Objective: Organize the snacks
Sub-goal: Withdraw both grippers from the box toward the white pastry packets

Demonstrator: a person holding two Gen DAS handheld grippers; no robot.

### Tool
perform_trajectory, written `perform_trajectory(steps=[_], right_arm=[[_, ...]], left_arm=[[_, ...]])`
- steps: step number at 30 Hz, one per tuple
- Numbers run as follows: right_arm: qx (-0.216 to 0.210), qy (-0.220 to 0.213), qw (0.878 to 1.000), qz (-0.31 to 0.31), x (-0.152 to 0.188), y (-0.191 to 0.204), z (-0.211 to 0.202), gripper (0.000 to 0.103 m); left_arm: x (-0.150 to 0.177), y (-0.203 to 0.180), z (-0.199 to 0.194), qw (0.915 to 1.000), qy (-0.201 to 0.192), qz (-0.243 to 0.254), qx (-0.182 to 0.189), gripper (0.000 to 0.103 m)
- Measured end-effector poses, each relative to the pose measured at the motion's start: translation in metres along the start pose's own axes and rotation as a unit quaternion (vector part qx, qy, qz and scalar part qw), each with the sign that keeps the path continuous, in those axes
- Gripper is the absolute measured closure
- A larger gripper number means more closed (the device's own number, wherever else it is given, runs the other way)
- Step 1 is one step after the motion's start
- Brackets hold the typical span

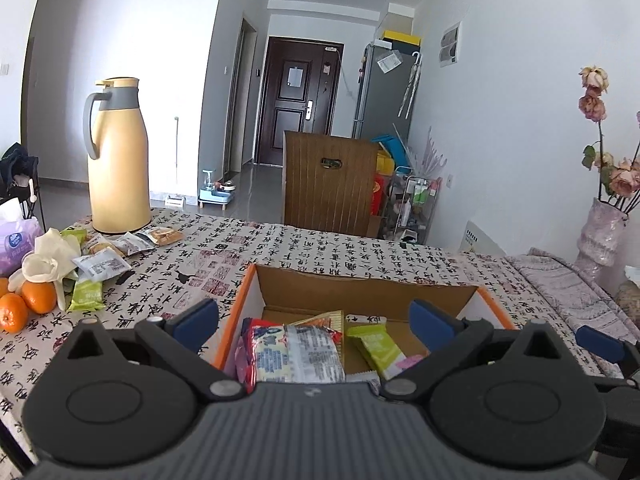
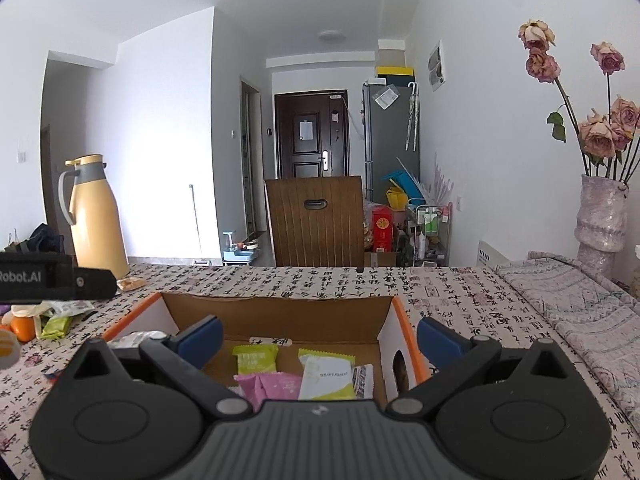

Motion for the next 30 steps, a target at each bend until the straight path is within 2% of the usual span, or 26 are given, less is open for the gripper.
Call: perform_trajectory(steps=[16, 30], right_arm=[[-0.002, 0.004, 1.0, -0.008, 0.028, 0.013, -0.061, 0.0], [-0.006, 0.019, 1.0, -0.006, 0.068, 0.021, -0.099, 0.0]], left_arm=[[0.033, 0.004, -0.059, 0.9999, -0.008, 0.006, 0.006, 0.0], [0.082, 0.032, -0.08, 0.9998, 0.021, 0.004, -0.003, 0.0]])
Point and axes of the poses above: each gripper's, at about its wrist camera, not at the fingertips, and z roughly the way its jaws point, y to its left, x to its underside, the point moved 9 cm from there along z, roughly the way its jaws point, and after that the axes turned 10 degrees about y, right-handed, at the moved point
